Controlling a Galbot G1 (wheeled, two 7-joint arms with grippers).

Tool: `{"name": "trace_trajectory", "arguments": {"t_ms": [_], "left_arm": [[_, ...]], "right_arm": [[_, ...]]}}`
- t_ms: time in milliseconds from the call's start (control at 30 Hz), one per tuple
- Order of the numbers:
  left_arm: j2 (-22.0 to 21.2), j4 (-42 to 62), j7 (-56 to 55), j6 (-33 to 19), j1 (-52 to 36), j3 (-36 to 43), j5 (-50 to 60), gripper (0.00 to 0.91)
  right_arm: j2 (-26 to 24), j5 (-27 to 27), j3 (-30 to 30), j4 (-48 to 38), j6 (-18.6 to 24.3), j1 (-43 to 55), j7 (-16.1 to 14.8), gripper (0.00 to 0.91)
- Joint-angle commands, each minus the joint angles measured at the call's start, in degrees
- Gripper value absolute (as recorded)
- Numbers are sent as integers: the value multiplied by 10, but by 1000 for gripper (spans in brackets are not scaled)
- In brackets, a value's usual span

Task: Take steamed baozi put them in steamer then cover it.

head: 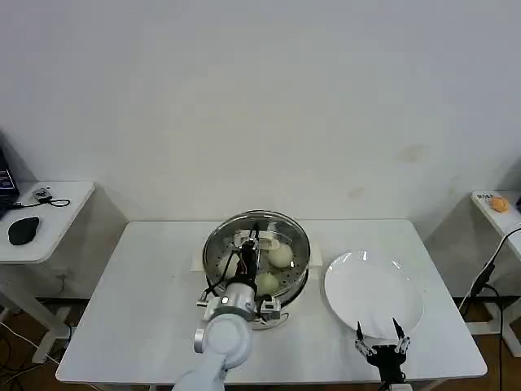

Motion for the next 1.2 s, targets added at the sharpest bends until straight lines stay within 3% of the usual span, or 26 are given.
{"name": "trace_trajectory", "arguments": {"t_ms": [33,867,900,933,1200], "left_arm": [[-2,3,0,-3,3,2,6,0],[-10,22,-1,-6,-5,8,3,0],[-11,23,-2,-6,-5,8,1,232],[-12,22,-3,-7,-5,8,1,907],[-3,1,-2,-6,-2,6,0,907]], "right_arm": [[0,20,-5,21,-9,-4,-5,907],[0,15,-19,16,-5,-4,-10,907],[0,14,-19,15,-3,-3,-11,907],[0,12,-20,14,-1,-3,-11,907],[0,5,-28,11,1,-5,-10,907]]}}
